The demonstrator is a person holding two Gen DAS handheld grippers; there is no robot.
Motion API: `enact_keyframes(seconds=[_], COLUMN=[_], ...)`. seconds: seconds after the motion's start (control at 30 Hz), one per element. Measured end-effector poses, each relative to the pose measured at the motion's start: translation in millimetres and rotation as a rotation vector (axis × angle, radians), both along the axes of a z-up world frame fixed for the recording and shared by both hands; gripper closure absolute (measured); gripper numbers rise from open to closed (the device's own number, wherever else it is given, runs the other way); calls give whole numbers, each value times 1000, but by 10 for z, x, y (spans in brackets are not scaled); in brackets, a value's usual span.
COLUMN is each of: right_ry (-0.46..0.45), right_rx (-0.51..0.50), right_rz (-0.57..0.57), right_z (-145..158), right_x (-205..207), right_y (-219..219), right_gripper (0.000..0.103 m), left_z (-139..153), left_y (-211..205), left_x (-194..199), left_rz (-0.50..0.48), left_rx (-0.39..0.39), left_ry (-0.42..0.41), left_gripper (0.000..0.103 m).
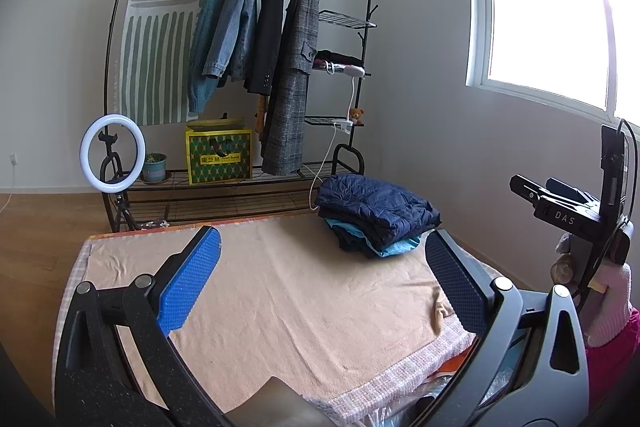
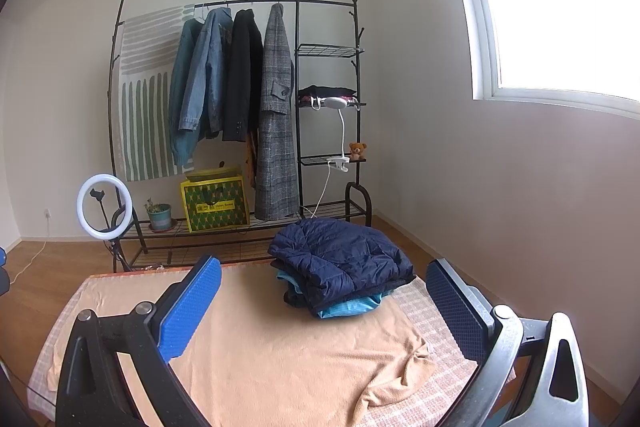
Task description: Fold large clothes
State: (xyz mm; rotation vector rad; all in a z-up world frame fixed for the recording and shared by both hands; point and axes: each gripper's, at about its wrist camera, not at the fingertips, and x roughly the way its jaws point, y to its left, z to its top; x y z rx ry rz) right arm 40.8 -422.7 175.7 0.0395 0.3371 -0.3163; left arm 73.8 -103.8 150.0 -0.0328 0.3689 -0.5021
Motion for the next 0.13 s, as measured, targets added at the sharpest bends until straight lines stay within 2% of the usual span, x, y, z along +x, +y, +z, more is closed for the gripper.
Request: enact_keyframes(seconds=[0.13], right_ry=[6], right_rx=[4], right_rz=[1], right_z=[-30], right_x=[26], right_y=[4], right_gripper=[0], left_z=[-49], left_y=[-46], left_x=[23], left_rz=[-2], left_rx=[13], left_ry=[2], left_gripper=[0])
